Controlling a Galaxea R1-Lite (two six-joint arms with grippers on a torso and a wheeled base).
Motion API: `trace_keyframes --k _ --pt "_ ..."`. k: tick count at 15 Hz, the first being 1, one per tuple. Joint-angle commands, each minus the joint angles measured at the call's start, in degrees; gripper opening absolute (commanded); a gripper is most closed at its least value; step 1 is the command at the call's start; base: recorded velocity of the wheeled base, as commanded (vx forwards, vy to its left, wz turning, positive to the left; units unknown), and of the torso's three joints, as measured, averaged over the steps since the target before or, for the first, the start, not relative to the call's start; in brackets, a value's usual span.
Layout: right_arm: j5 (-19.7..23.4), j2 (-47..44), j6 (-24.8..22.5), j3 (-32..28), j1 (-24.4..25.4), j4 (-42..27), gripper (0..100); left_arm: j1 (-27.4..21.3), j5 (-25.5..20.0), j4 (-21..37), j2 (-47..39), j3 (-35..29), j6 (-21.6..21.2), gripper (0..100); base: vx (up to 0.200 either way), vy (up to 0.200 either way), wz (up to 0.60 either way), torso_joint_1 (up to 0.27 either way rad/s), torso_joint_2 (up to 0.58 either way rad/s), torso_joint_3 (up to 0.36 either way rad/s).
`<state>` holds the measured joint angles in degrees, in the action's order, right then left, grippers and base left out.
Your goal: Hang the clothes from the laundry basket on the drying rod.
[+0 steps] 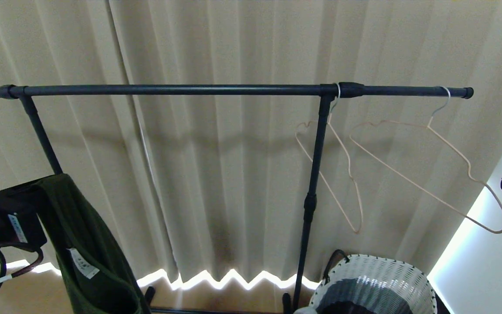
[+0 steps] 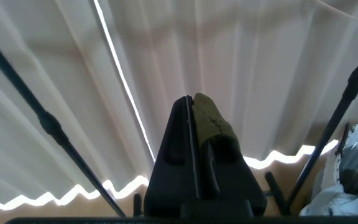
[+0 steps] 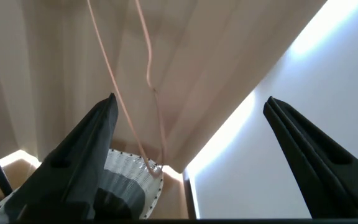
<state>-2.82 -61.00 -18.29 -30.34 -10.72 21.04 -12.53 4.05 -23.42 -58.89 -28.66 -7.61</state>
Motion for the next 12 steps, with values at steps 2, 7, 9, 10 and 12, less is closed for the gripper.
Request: trace_keyframes --k 2,7,9,10,12 --pt "0.18 -2.98 0.00 -2.53 -0.01 -0.65 100 -0.04 0.08 -0.14 -0.26 0.36 -0.83 0 0.000 0.000 0.00 0.000 0.00 0.000" --pt "5.10 -13.79 0.27 -21.51 -0.01 -20.25 100 -0.39 0.00 -0.14 0.01 0.18 -3.47 0 0.000 0.000 0.00 0.000 0.00 0.000" --pt "8.18 -20.39 0.18 -29.42 -0.01 -25.79 100 -0.39 -0.09 -0.14 0.01 0.10 -3.47 0 0.000 0.000 0.00 0.000 0.00 0.000" --pt "8.18 -23.99 0.18 -33.20 -0.01 -27.02 100 -0.39 -0.09 -0.14 0.27 -0.08 -3.56 0 0.000 0.000 0.00 0.000 0.00 0.000" --pt "8.27 -30.05 0.18 -39.00 -1.06 -29.92 100 -0.48 -0.09 -0.22 0.71 -0.08 -3.56 0 0.000 0.000 0.00 0.000 0.00 0.000"
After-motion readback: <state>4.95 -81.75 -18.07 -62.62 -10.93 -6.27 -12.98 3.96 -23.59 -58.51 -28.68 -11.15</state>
